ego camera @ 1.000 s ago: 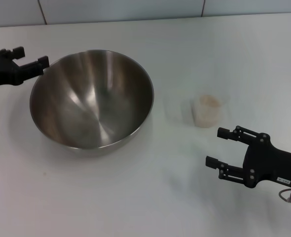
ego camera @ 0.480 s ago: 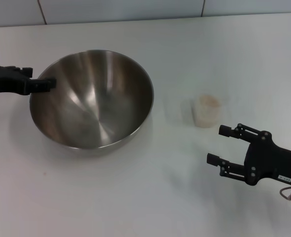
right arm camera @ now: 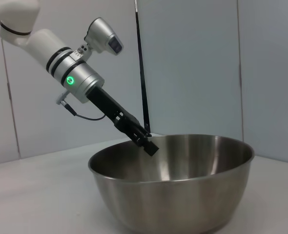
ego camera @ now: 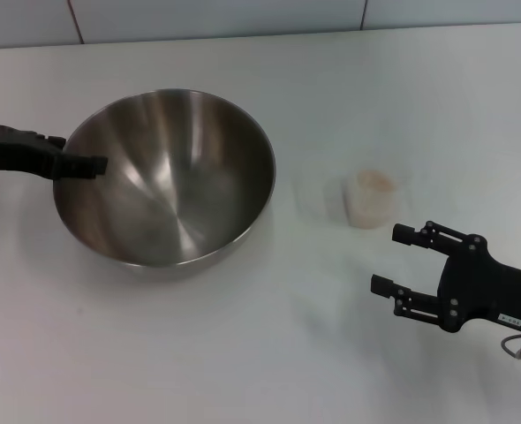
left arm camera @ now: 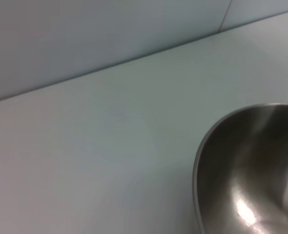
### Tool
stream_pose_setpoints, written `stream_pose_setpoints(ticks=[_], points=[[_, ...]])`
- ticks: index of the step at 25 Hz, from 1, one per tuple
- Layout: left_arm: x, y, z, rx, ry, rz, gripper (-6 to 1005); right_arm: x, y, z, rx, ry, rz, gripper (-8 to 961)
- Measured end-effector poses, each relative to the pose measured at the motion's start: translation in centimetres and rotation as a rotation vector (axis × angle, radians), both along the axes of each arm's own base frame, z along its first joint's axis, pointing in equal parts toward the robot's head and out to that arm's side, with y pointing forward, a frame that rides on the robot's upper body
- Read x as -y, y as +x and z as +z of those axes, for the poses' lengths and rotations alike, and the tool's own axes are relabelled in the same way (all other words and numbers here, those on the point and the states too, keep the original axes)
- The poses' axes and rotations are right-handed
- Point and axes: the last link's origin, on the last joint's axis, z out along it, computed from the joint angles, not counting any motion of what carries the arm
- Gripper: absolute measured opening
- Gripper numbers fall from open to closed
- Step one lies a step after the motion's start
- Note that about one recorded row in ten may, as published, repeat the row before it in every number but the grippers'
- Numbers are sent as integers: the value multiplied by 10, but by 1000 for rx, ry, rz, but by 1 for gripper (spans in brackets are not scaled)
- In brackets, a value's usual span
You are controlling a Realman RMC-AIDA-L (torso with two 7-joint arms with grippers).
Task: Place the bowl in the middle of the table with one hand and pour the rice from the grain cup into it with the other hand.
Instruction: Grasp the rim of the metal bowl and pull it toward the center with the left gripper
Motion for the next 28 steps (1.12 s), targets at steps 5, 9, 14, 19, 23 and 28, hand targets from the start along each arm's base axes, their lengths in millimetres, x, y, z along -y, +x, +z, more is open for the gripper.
stream_pose_setpoints(ticks=[5, 9, 14, 19, 23, 28], points=[[1, 0, -2, -11, -24, 12, 770, 0, 1, 1, 1, 1, -1, 758], [1, 1, -2, -10, -25, 15, 729, 1, 1, 1, 1, 1, -1, 758], [0, 3, -2, -11, -26, 10, 679, 1, 1, 1, 1, 1, 0, 758], [-2, 5, -3, -18, -31, 25, 628, 1, 1, 1, 0, 0, 0, 758], [-4, 5, -3, -35, -37, 37, 539, 2, 1, 0, -1, 0, -1, 758], [-4, 5, -2, -39, -37, 36, 374, 2, 1, 0, -2, 0, -2, 758]])
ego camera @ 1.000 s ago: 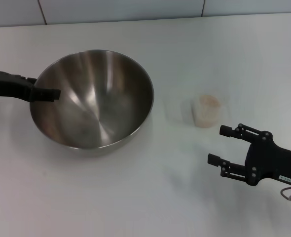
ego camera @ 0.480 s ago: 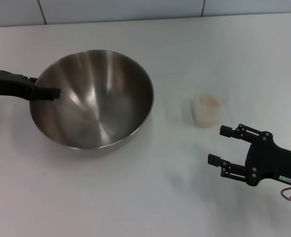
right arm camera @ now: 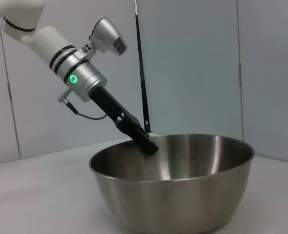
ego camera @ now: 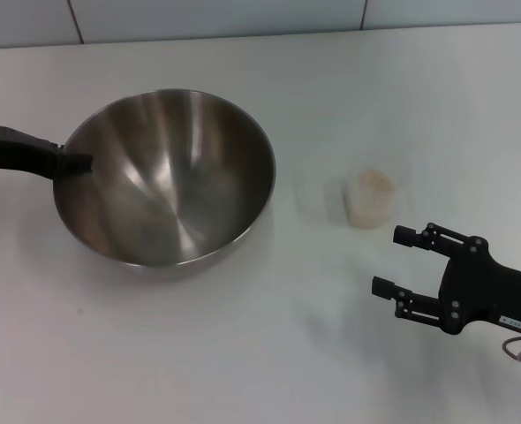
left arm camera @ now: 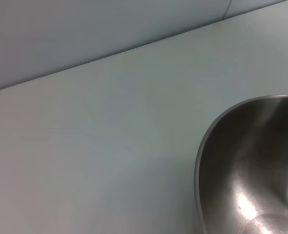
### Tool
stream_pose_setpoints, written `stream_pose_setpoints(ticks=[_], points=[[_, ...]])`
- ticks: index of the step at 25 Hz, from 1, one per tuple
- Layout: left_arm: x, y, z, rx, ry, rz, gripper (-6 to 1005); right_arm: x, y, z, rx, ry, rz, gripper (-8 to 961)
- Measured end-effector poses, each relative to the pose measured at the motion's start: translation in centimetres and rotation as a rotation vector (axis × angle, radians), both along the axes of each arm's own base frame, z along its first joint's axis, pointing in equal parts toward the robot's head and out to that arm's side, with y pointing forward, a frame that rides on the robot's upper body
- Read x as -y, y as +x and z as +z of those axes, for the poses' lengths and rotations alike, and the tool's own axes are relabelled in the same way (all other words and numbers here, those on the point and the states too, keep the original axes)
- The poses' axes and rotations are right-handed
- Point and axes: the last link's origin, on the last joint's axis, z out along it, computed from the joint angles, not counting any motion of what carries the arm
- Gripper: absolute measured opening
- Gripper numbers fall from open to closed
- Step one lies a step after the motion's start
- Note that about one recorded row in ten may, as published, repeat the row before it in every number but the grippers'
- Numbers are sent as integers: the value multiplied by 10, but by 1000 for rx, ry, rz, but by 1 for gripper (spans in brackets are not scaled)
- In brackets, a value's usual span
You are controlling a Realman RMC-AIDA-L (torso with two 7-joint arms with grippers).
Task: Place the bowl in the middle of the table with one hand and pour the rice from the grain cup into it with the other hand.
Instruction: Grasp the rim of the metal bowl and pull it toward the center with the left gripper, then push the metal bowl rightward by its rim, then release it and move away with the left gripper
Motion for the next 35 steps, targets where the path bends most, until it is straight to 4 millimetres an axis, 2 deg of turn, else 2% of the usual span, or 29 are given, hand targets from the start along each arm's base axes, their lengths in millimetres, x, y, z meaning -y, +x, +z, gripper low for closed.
stream_pose_setpoints(ticks=[10, 20, 29, 32, 35], points=[[-4, 6, 1, 6, 7, 13, 71, 1, 0, -1, -4, -1, 0, 758], [-11, 23, 3, 30, -15, -2, 42, 1, 0, -1, -5, -2, -1, 758], [-15, 51, 3, 67, -54, -41, 43, 2, 0, -1, -5, -4, -3, 758], [-20, 65, -3, 83, -77, -67, 43, 2, 1, -1, -3, -5, -2, 758], [-21, 71, -7, 92, -92, -77, 43, 3, 1, -1, -3, -7, -1, 758]])
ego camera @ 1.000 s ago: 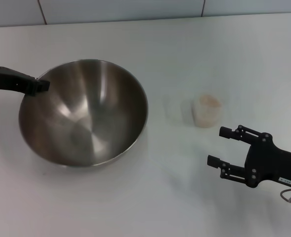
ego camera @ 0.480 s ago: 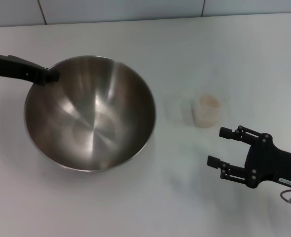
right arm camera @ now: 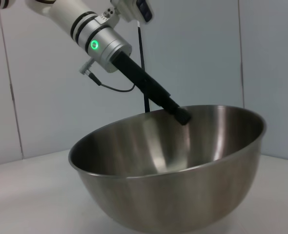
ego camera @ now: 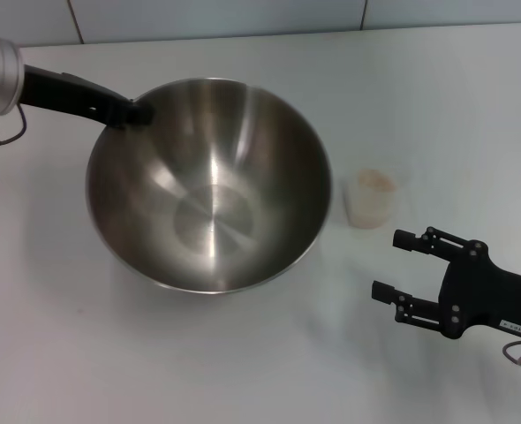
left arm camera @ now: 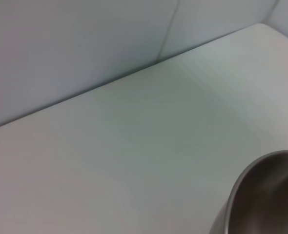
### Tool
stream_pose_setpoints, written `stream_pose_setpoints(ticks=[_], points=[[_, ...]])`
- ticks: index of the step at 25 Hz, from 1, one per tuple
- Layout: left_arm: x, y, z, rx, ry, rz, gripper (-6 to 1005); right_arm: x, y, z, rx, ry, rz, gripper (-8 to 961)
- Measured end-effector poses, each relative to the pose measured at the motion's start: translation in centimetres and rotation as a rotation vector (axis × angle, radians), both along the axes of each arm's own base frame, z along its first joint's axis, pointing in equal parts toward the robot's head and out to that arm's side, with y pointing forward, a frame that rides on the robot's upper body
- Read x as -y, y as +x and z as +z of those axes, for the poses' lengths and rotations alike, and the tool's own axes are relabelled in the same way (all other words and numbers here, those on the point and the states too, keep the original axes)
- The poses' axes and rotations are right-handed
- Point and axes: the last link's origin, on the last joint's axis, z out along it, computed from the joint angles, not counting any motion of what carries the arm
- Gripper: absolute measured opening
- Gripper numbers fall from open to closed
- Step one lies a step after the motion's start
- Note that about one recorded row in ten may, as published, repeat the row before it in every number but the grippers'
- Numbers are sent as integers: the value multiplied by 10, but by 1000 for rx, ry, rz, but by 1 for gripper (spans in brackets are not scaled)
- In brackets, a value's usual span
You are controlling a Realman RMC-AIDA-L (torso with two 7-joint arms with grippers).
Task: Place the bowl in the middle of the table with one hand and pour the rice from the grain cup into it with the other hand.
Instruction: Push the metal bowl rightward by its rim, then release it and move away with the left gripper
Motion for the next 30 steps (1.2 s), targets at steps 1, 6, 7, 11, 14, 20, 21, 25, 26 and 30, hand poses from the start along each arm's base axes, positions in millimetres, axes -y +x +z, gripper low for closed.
stream_pose_setpoints(ticks=[1, 6, 7, 11, 14, 20, 21, 25, 26, 30], points=[[-1, 2, -2, 4, -6, -4, 43, 0, 0, 0, 0, -1, 0, 758], [-4, 11, -12, 24, -37, -7, 43, 0, 0, 0, 1, -4, 3, 758], [-5, 12, -14, 26, -42, -6, 43, 0, 0, 0, 1, -4, 3, 758], [-9, 17, -22, 31, -50, -8, 43, 0, 0, 0, 2, -5, 5, 758], [-11, 17, -25, 28, -45, -9, 43, 0, 0, 0, 2, -6, 5, 758], [-14, 14, -35, 21, -50, 0, 43, 0, 0, 0, 2, -6, 5, 758], [-14, 14, -35, 18, -50, -1, 42, 0, 0, 0, 2, -6, 6, 758], [-16, 13, -39, 7, -42, 1, 42, 0, 0, 0, 2, -6, 6, 758], [-16, 12, -40, 5, -43, 2, 42, 0, 0, 0, 2, -5, 6, 758], [-18, 11, -47, -12, -43, 2, 42, 0, -1, 0, 1, -4, 6, 757]])
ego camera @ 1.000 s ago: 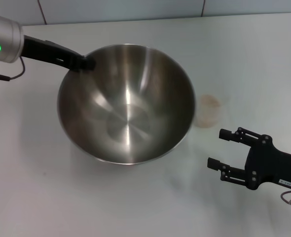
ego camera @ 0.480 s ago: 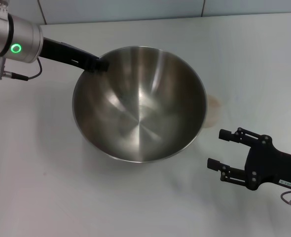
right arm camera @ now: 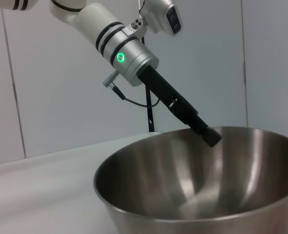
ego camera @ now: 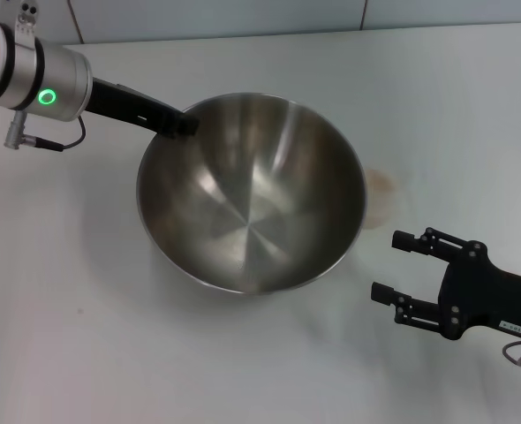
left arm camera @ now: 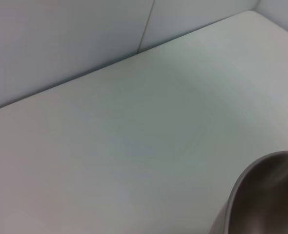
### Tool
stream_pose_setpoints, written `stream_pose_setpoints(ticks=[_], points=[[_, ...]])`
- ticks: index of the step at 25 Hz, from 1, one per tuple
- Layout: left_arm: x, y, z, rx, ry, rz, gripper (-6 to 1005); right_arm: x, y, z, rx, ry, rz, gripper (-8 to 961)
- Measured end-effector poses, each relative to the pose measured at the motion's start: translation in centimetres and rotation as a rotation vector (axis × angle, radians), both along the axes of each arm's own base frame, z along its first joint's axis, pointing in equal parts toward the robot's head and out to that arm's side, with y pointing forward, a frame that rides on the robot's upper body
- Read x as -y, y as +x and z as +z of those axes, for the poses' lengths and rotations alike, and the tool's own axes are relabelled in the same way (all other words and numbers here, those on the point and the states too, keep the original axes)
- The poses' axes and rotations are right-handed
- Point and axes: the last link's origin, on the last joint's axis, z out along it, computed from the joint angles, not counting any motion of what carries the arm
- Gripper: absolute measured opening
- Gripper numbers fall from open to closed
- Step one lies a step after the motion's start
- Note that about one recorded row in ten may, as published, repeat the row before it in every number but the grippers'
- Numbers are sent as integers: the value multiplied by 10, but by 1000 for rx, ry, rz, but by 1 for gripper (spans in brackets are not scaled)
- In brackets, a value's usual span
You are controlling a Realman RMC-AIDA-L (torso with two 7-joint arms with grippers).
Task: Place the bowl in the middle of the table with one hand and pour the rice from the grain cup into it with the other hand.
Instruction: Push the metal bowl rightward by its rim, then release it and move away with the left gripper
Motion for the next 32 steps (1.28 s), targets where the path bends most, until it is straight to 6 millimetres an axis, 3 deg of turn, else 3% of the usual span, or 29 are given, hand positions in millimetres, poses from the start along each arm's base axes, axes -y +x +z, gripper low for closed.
stream_pose_setpoints(ticks=[23, 32], points=[[-1, -8, -10, -22, 2, 17, 40, 1, 0, 0, 2, -4, 3, 757], [-2, -10, -8, -16, 19, 33, 197, 1, 0, 0, -5, -2, 5, 757]])
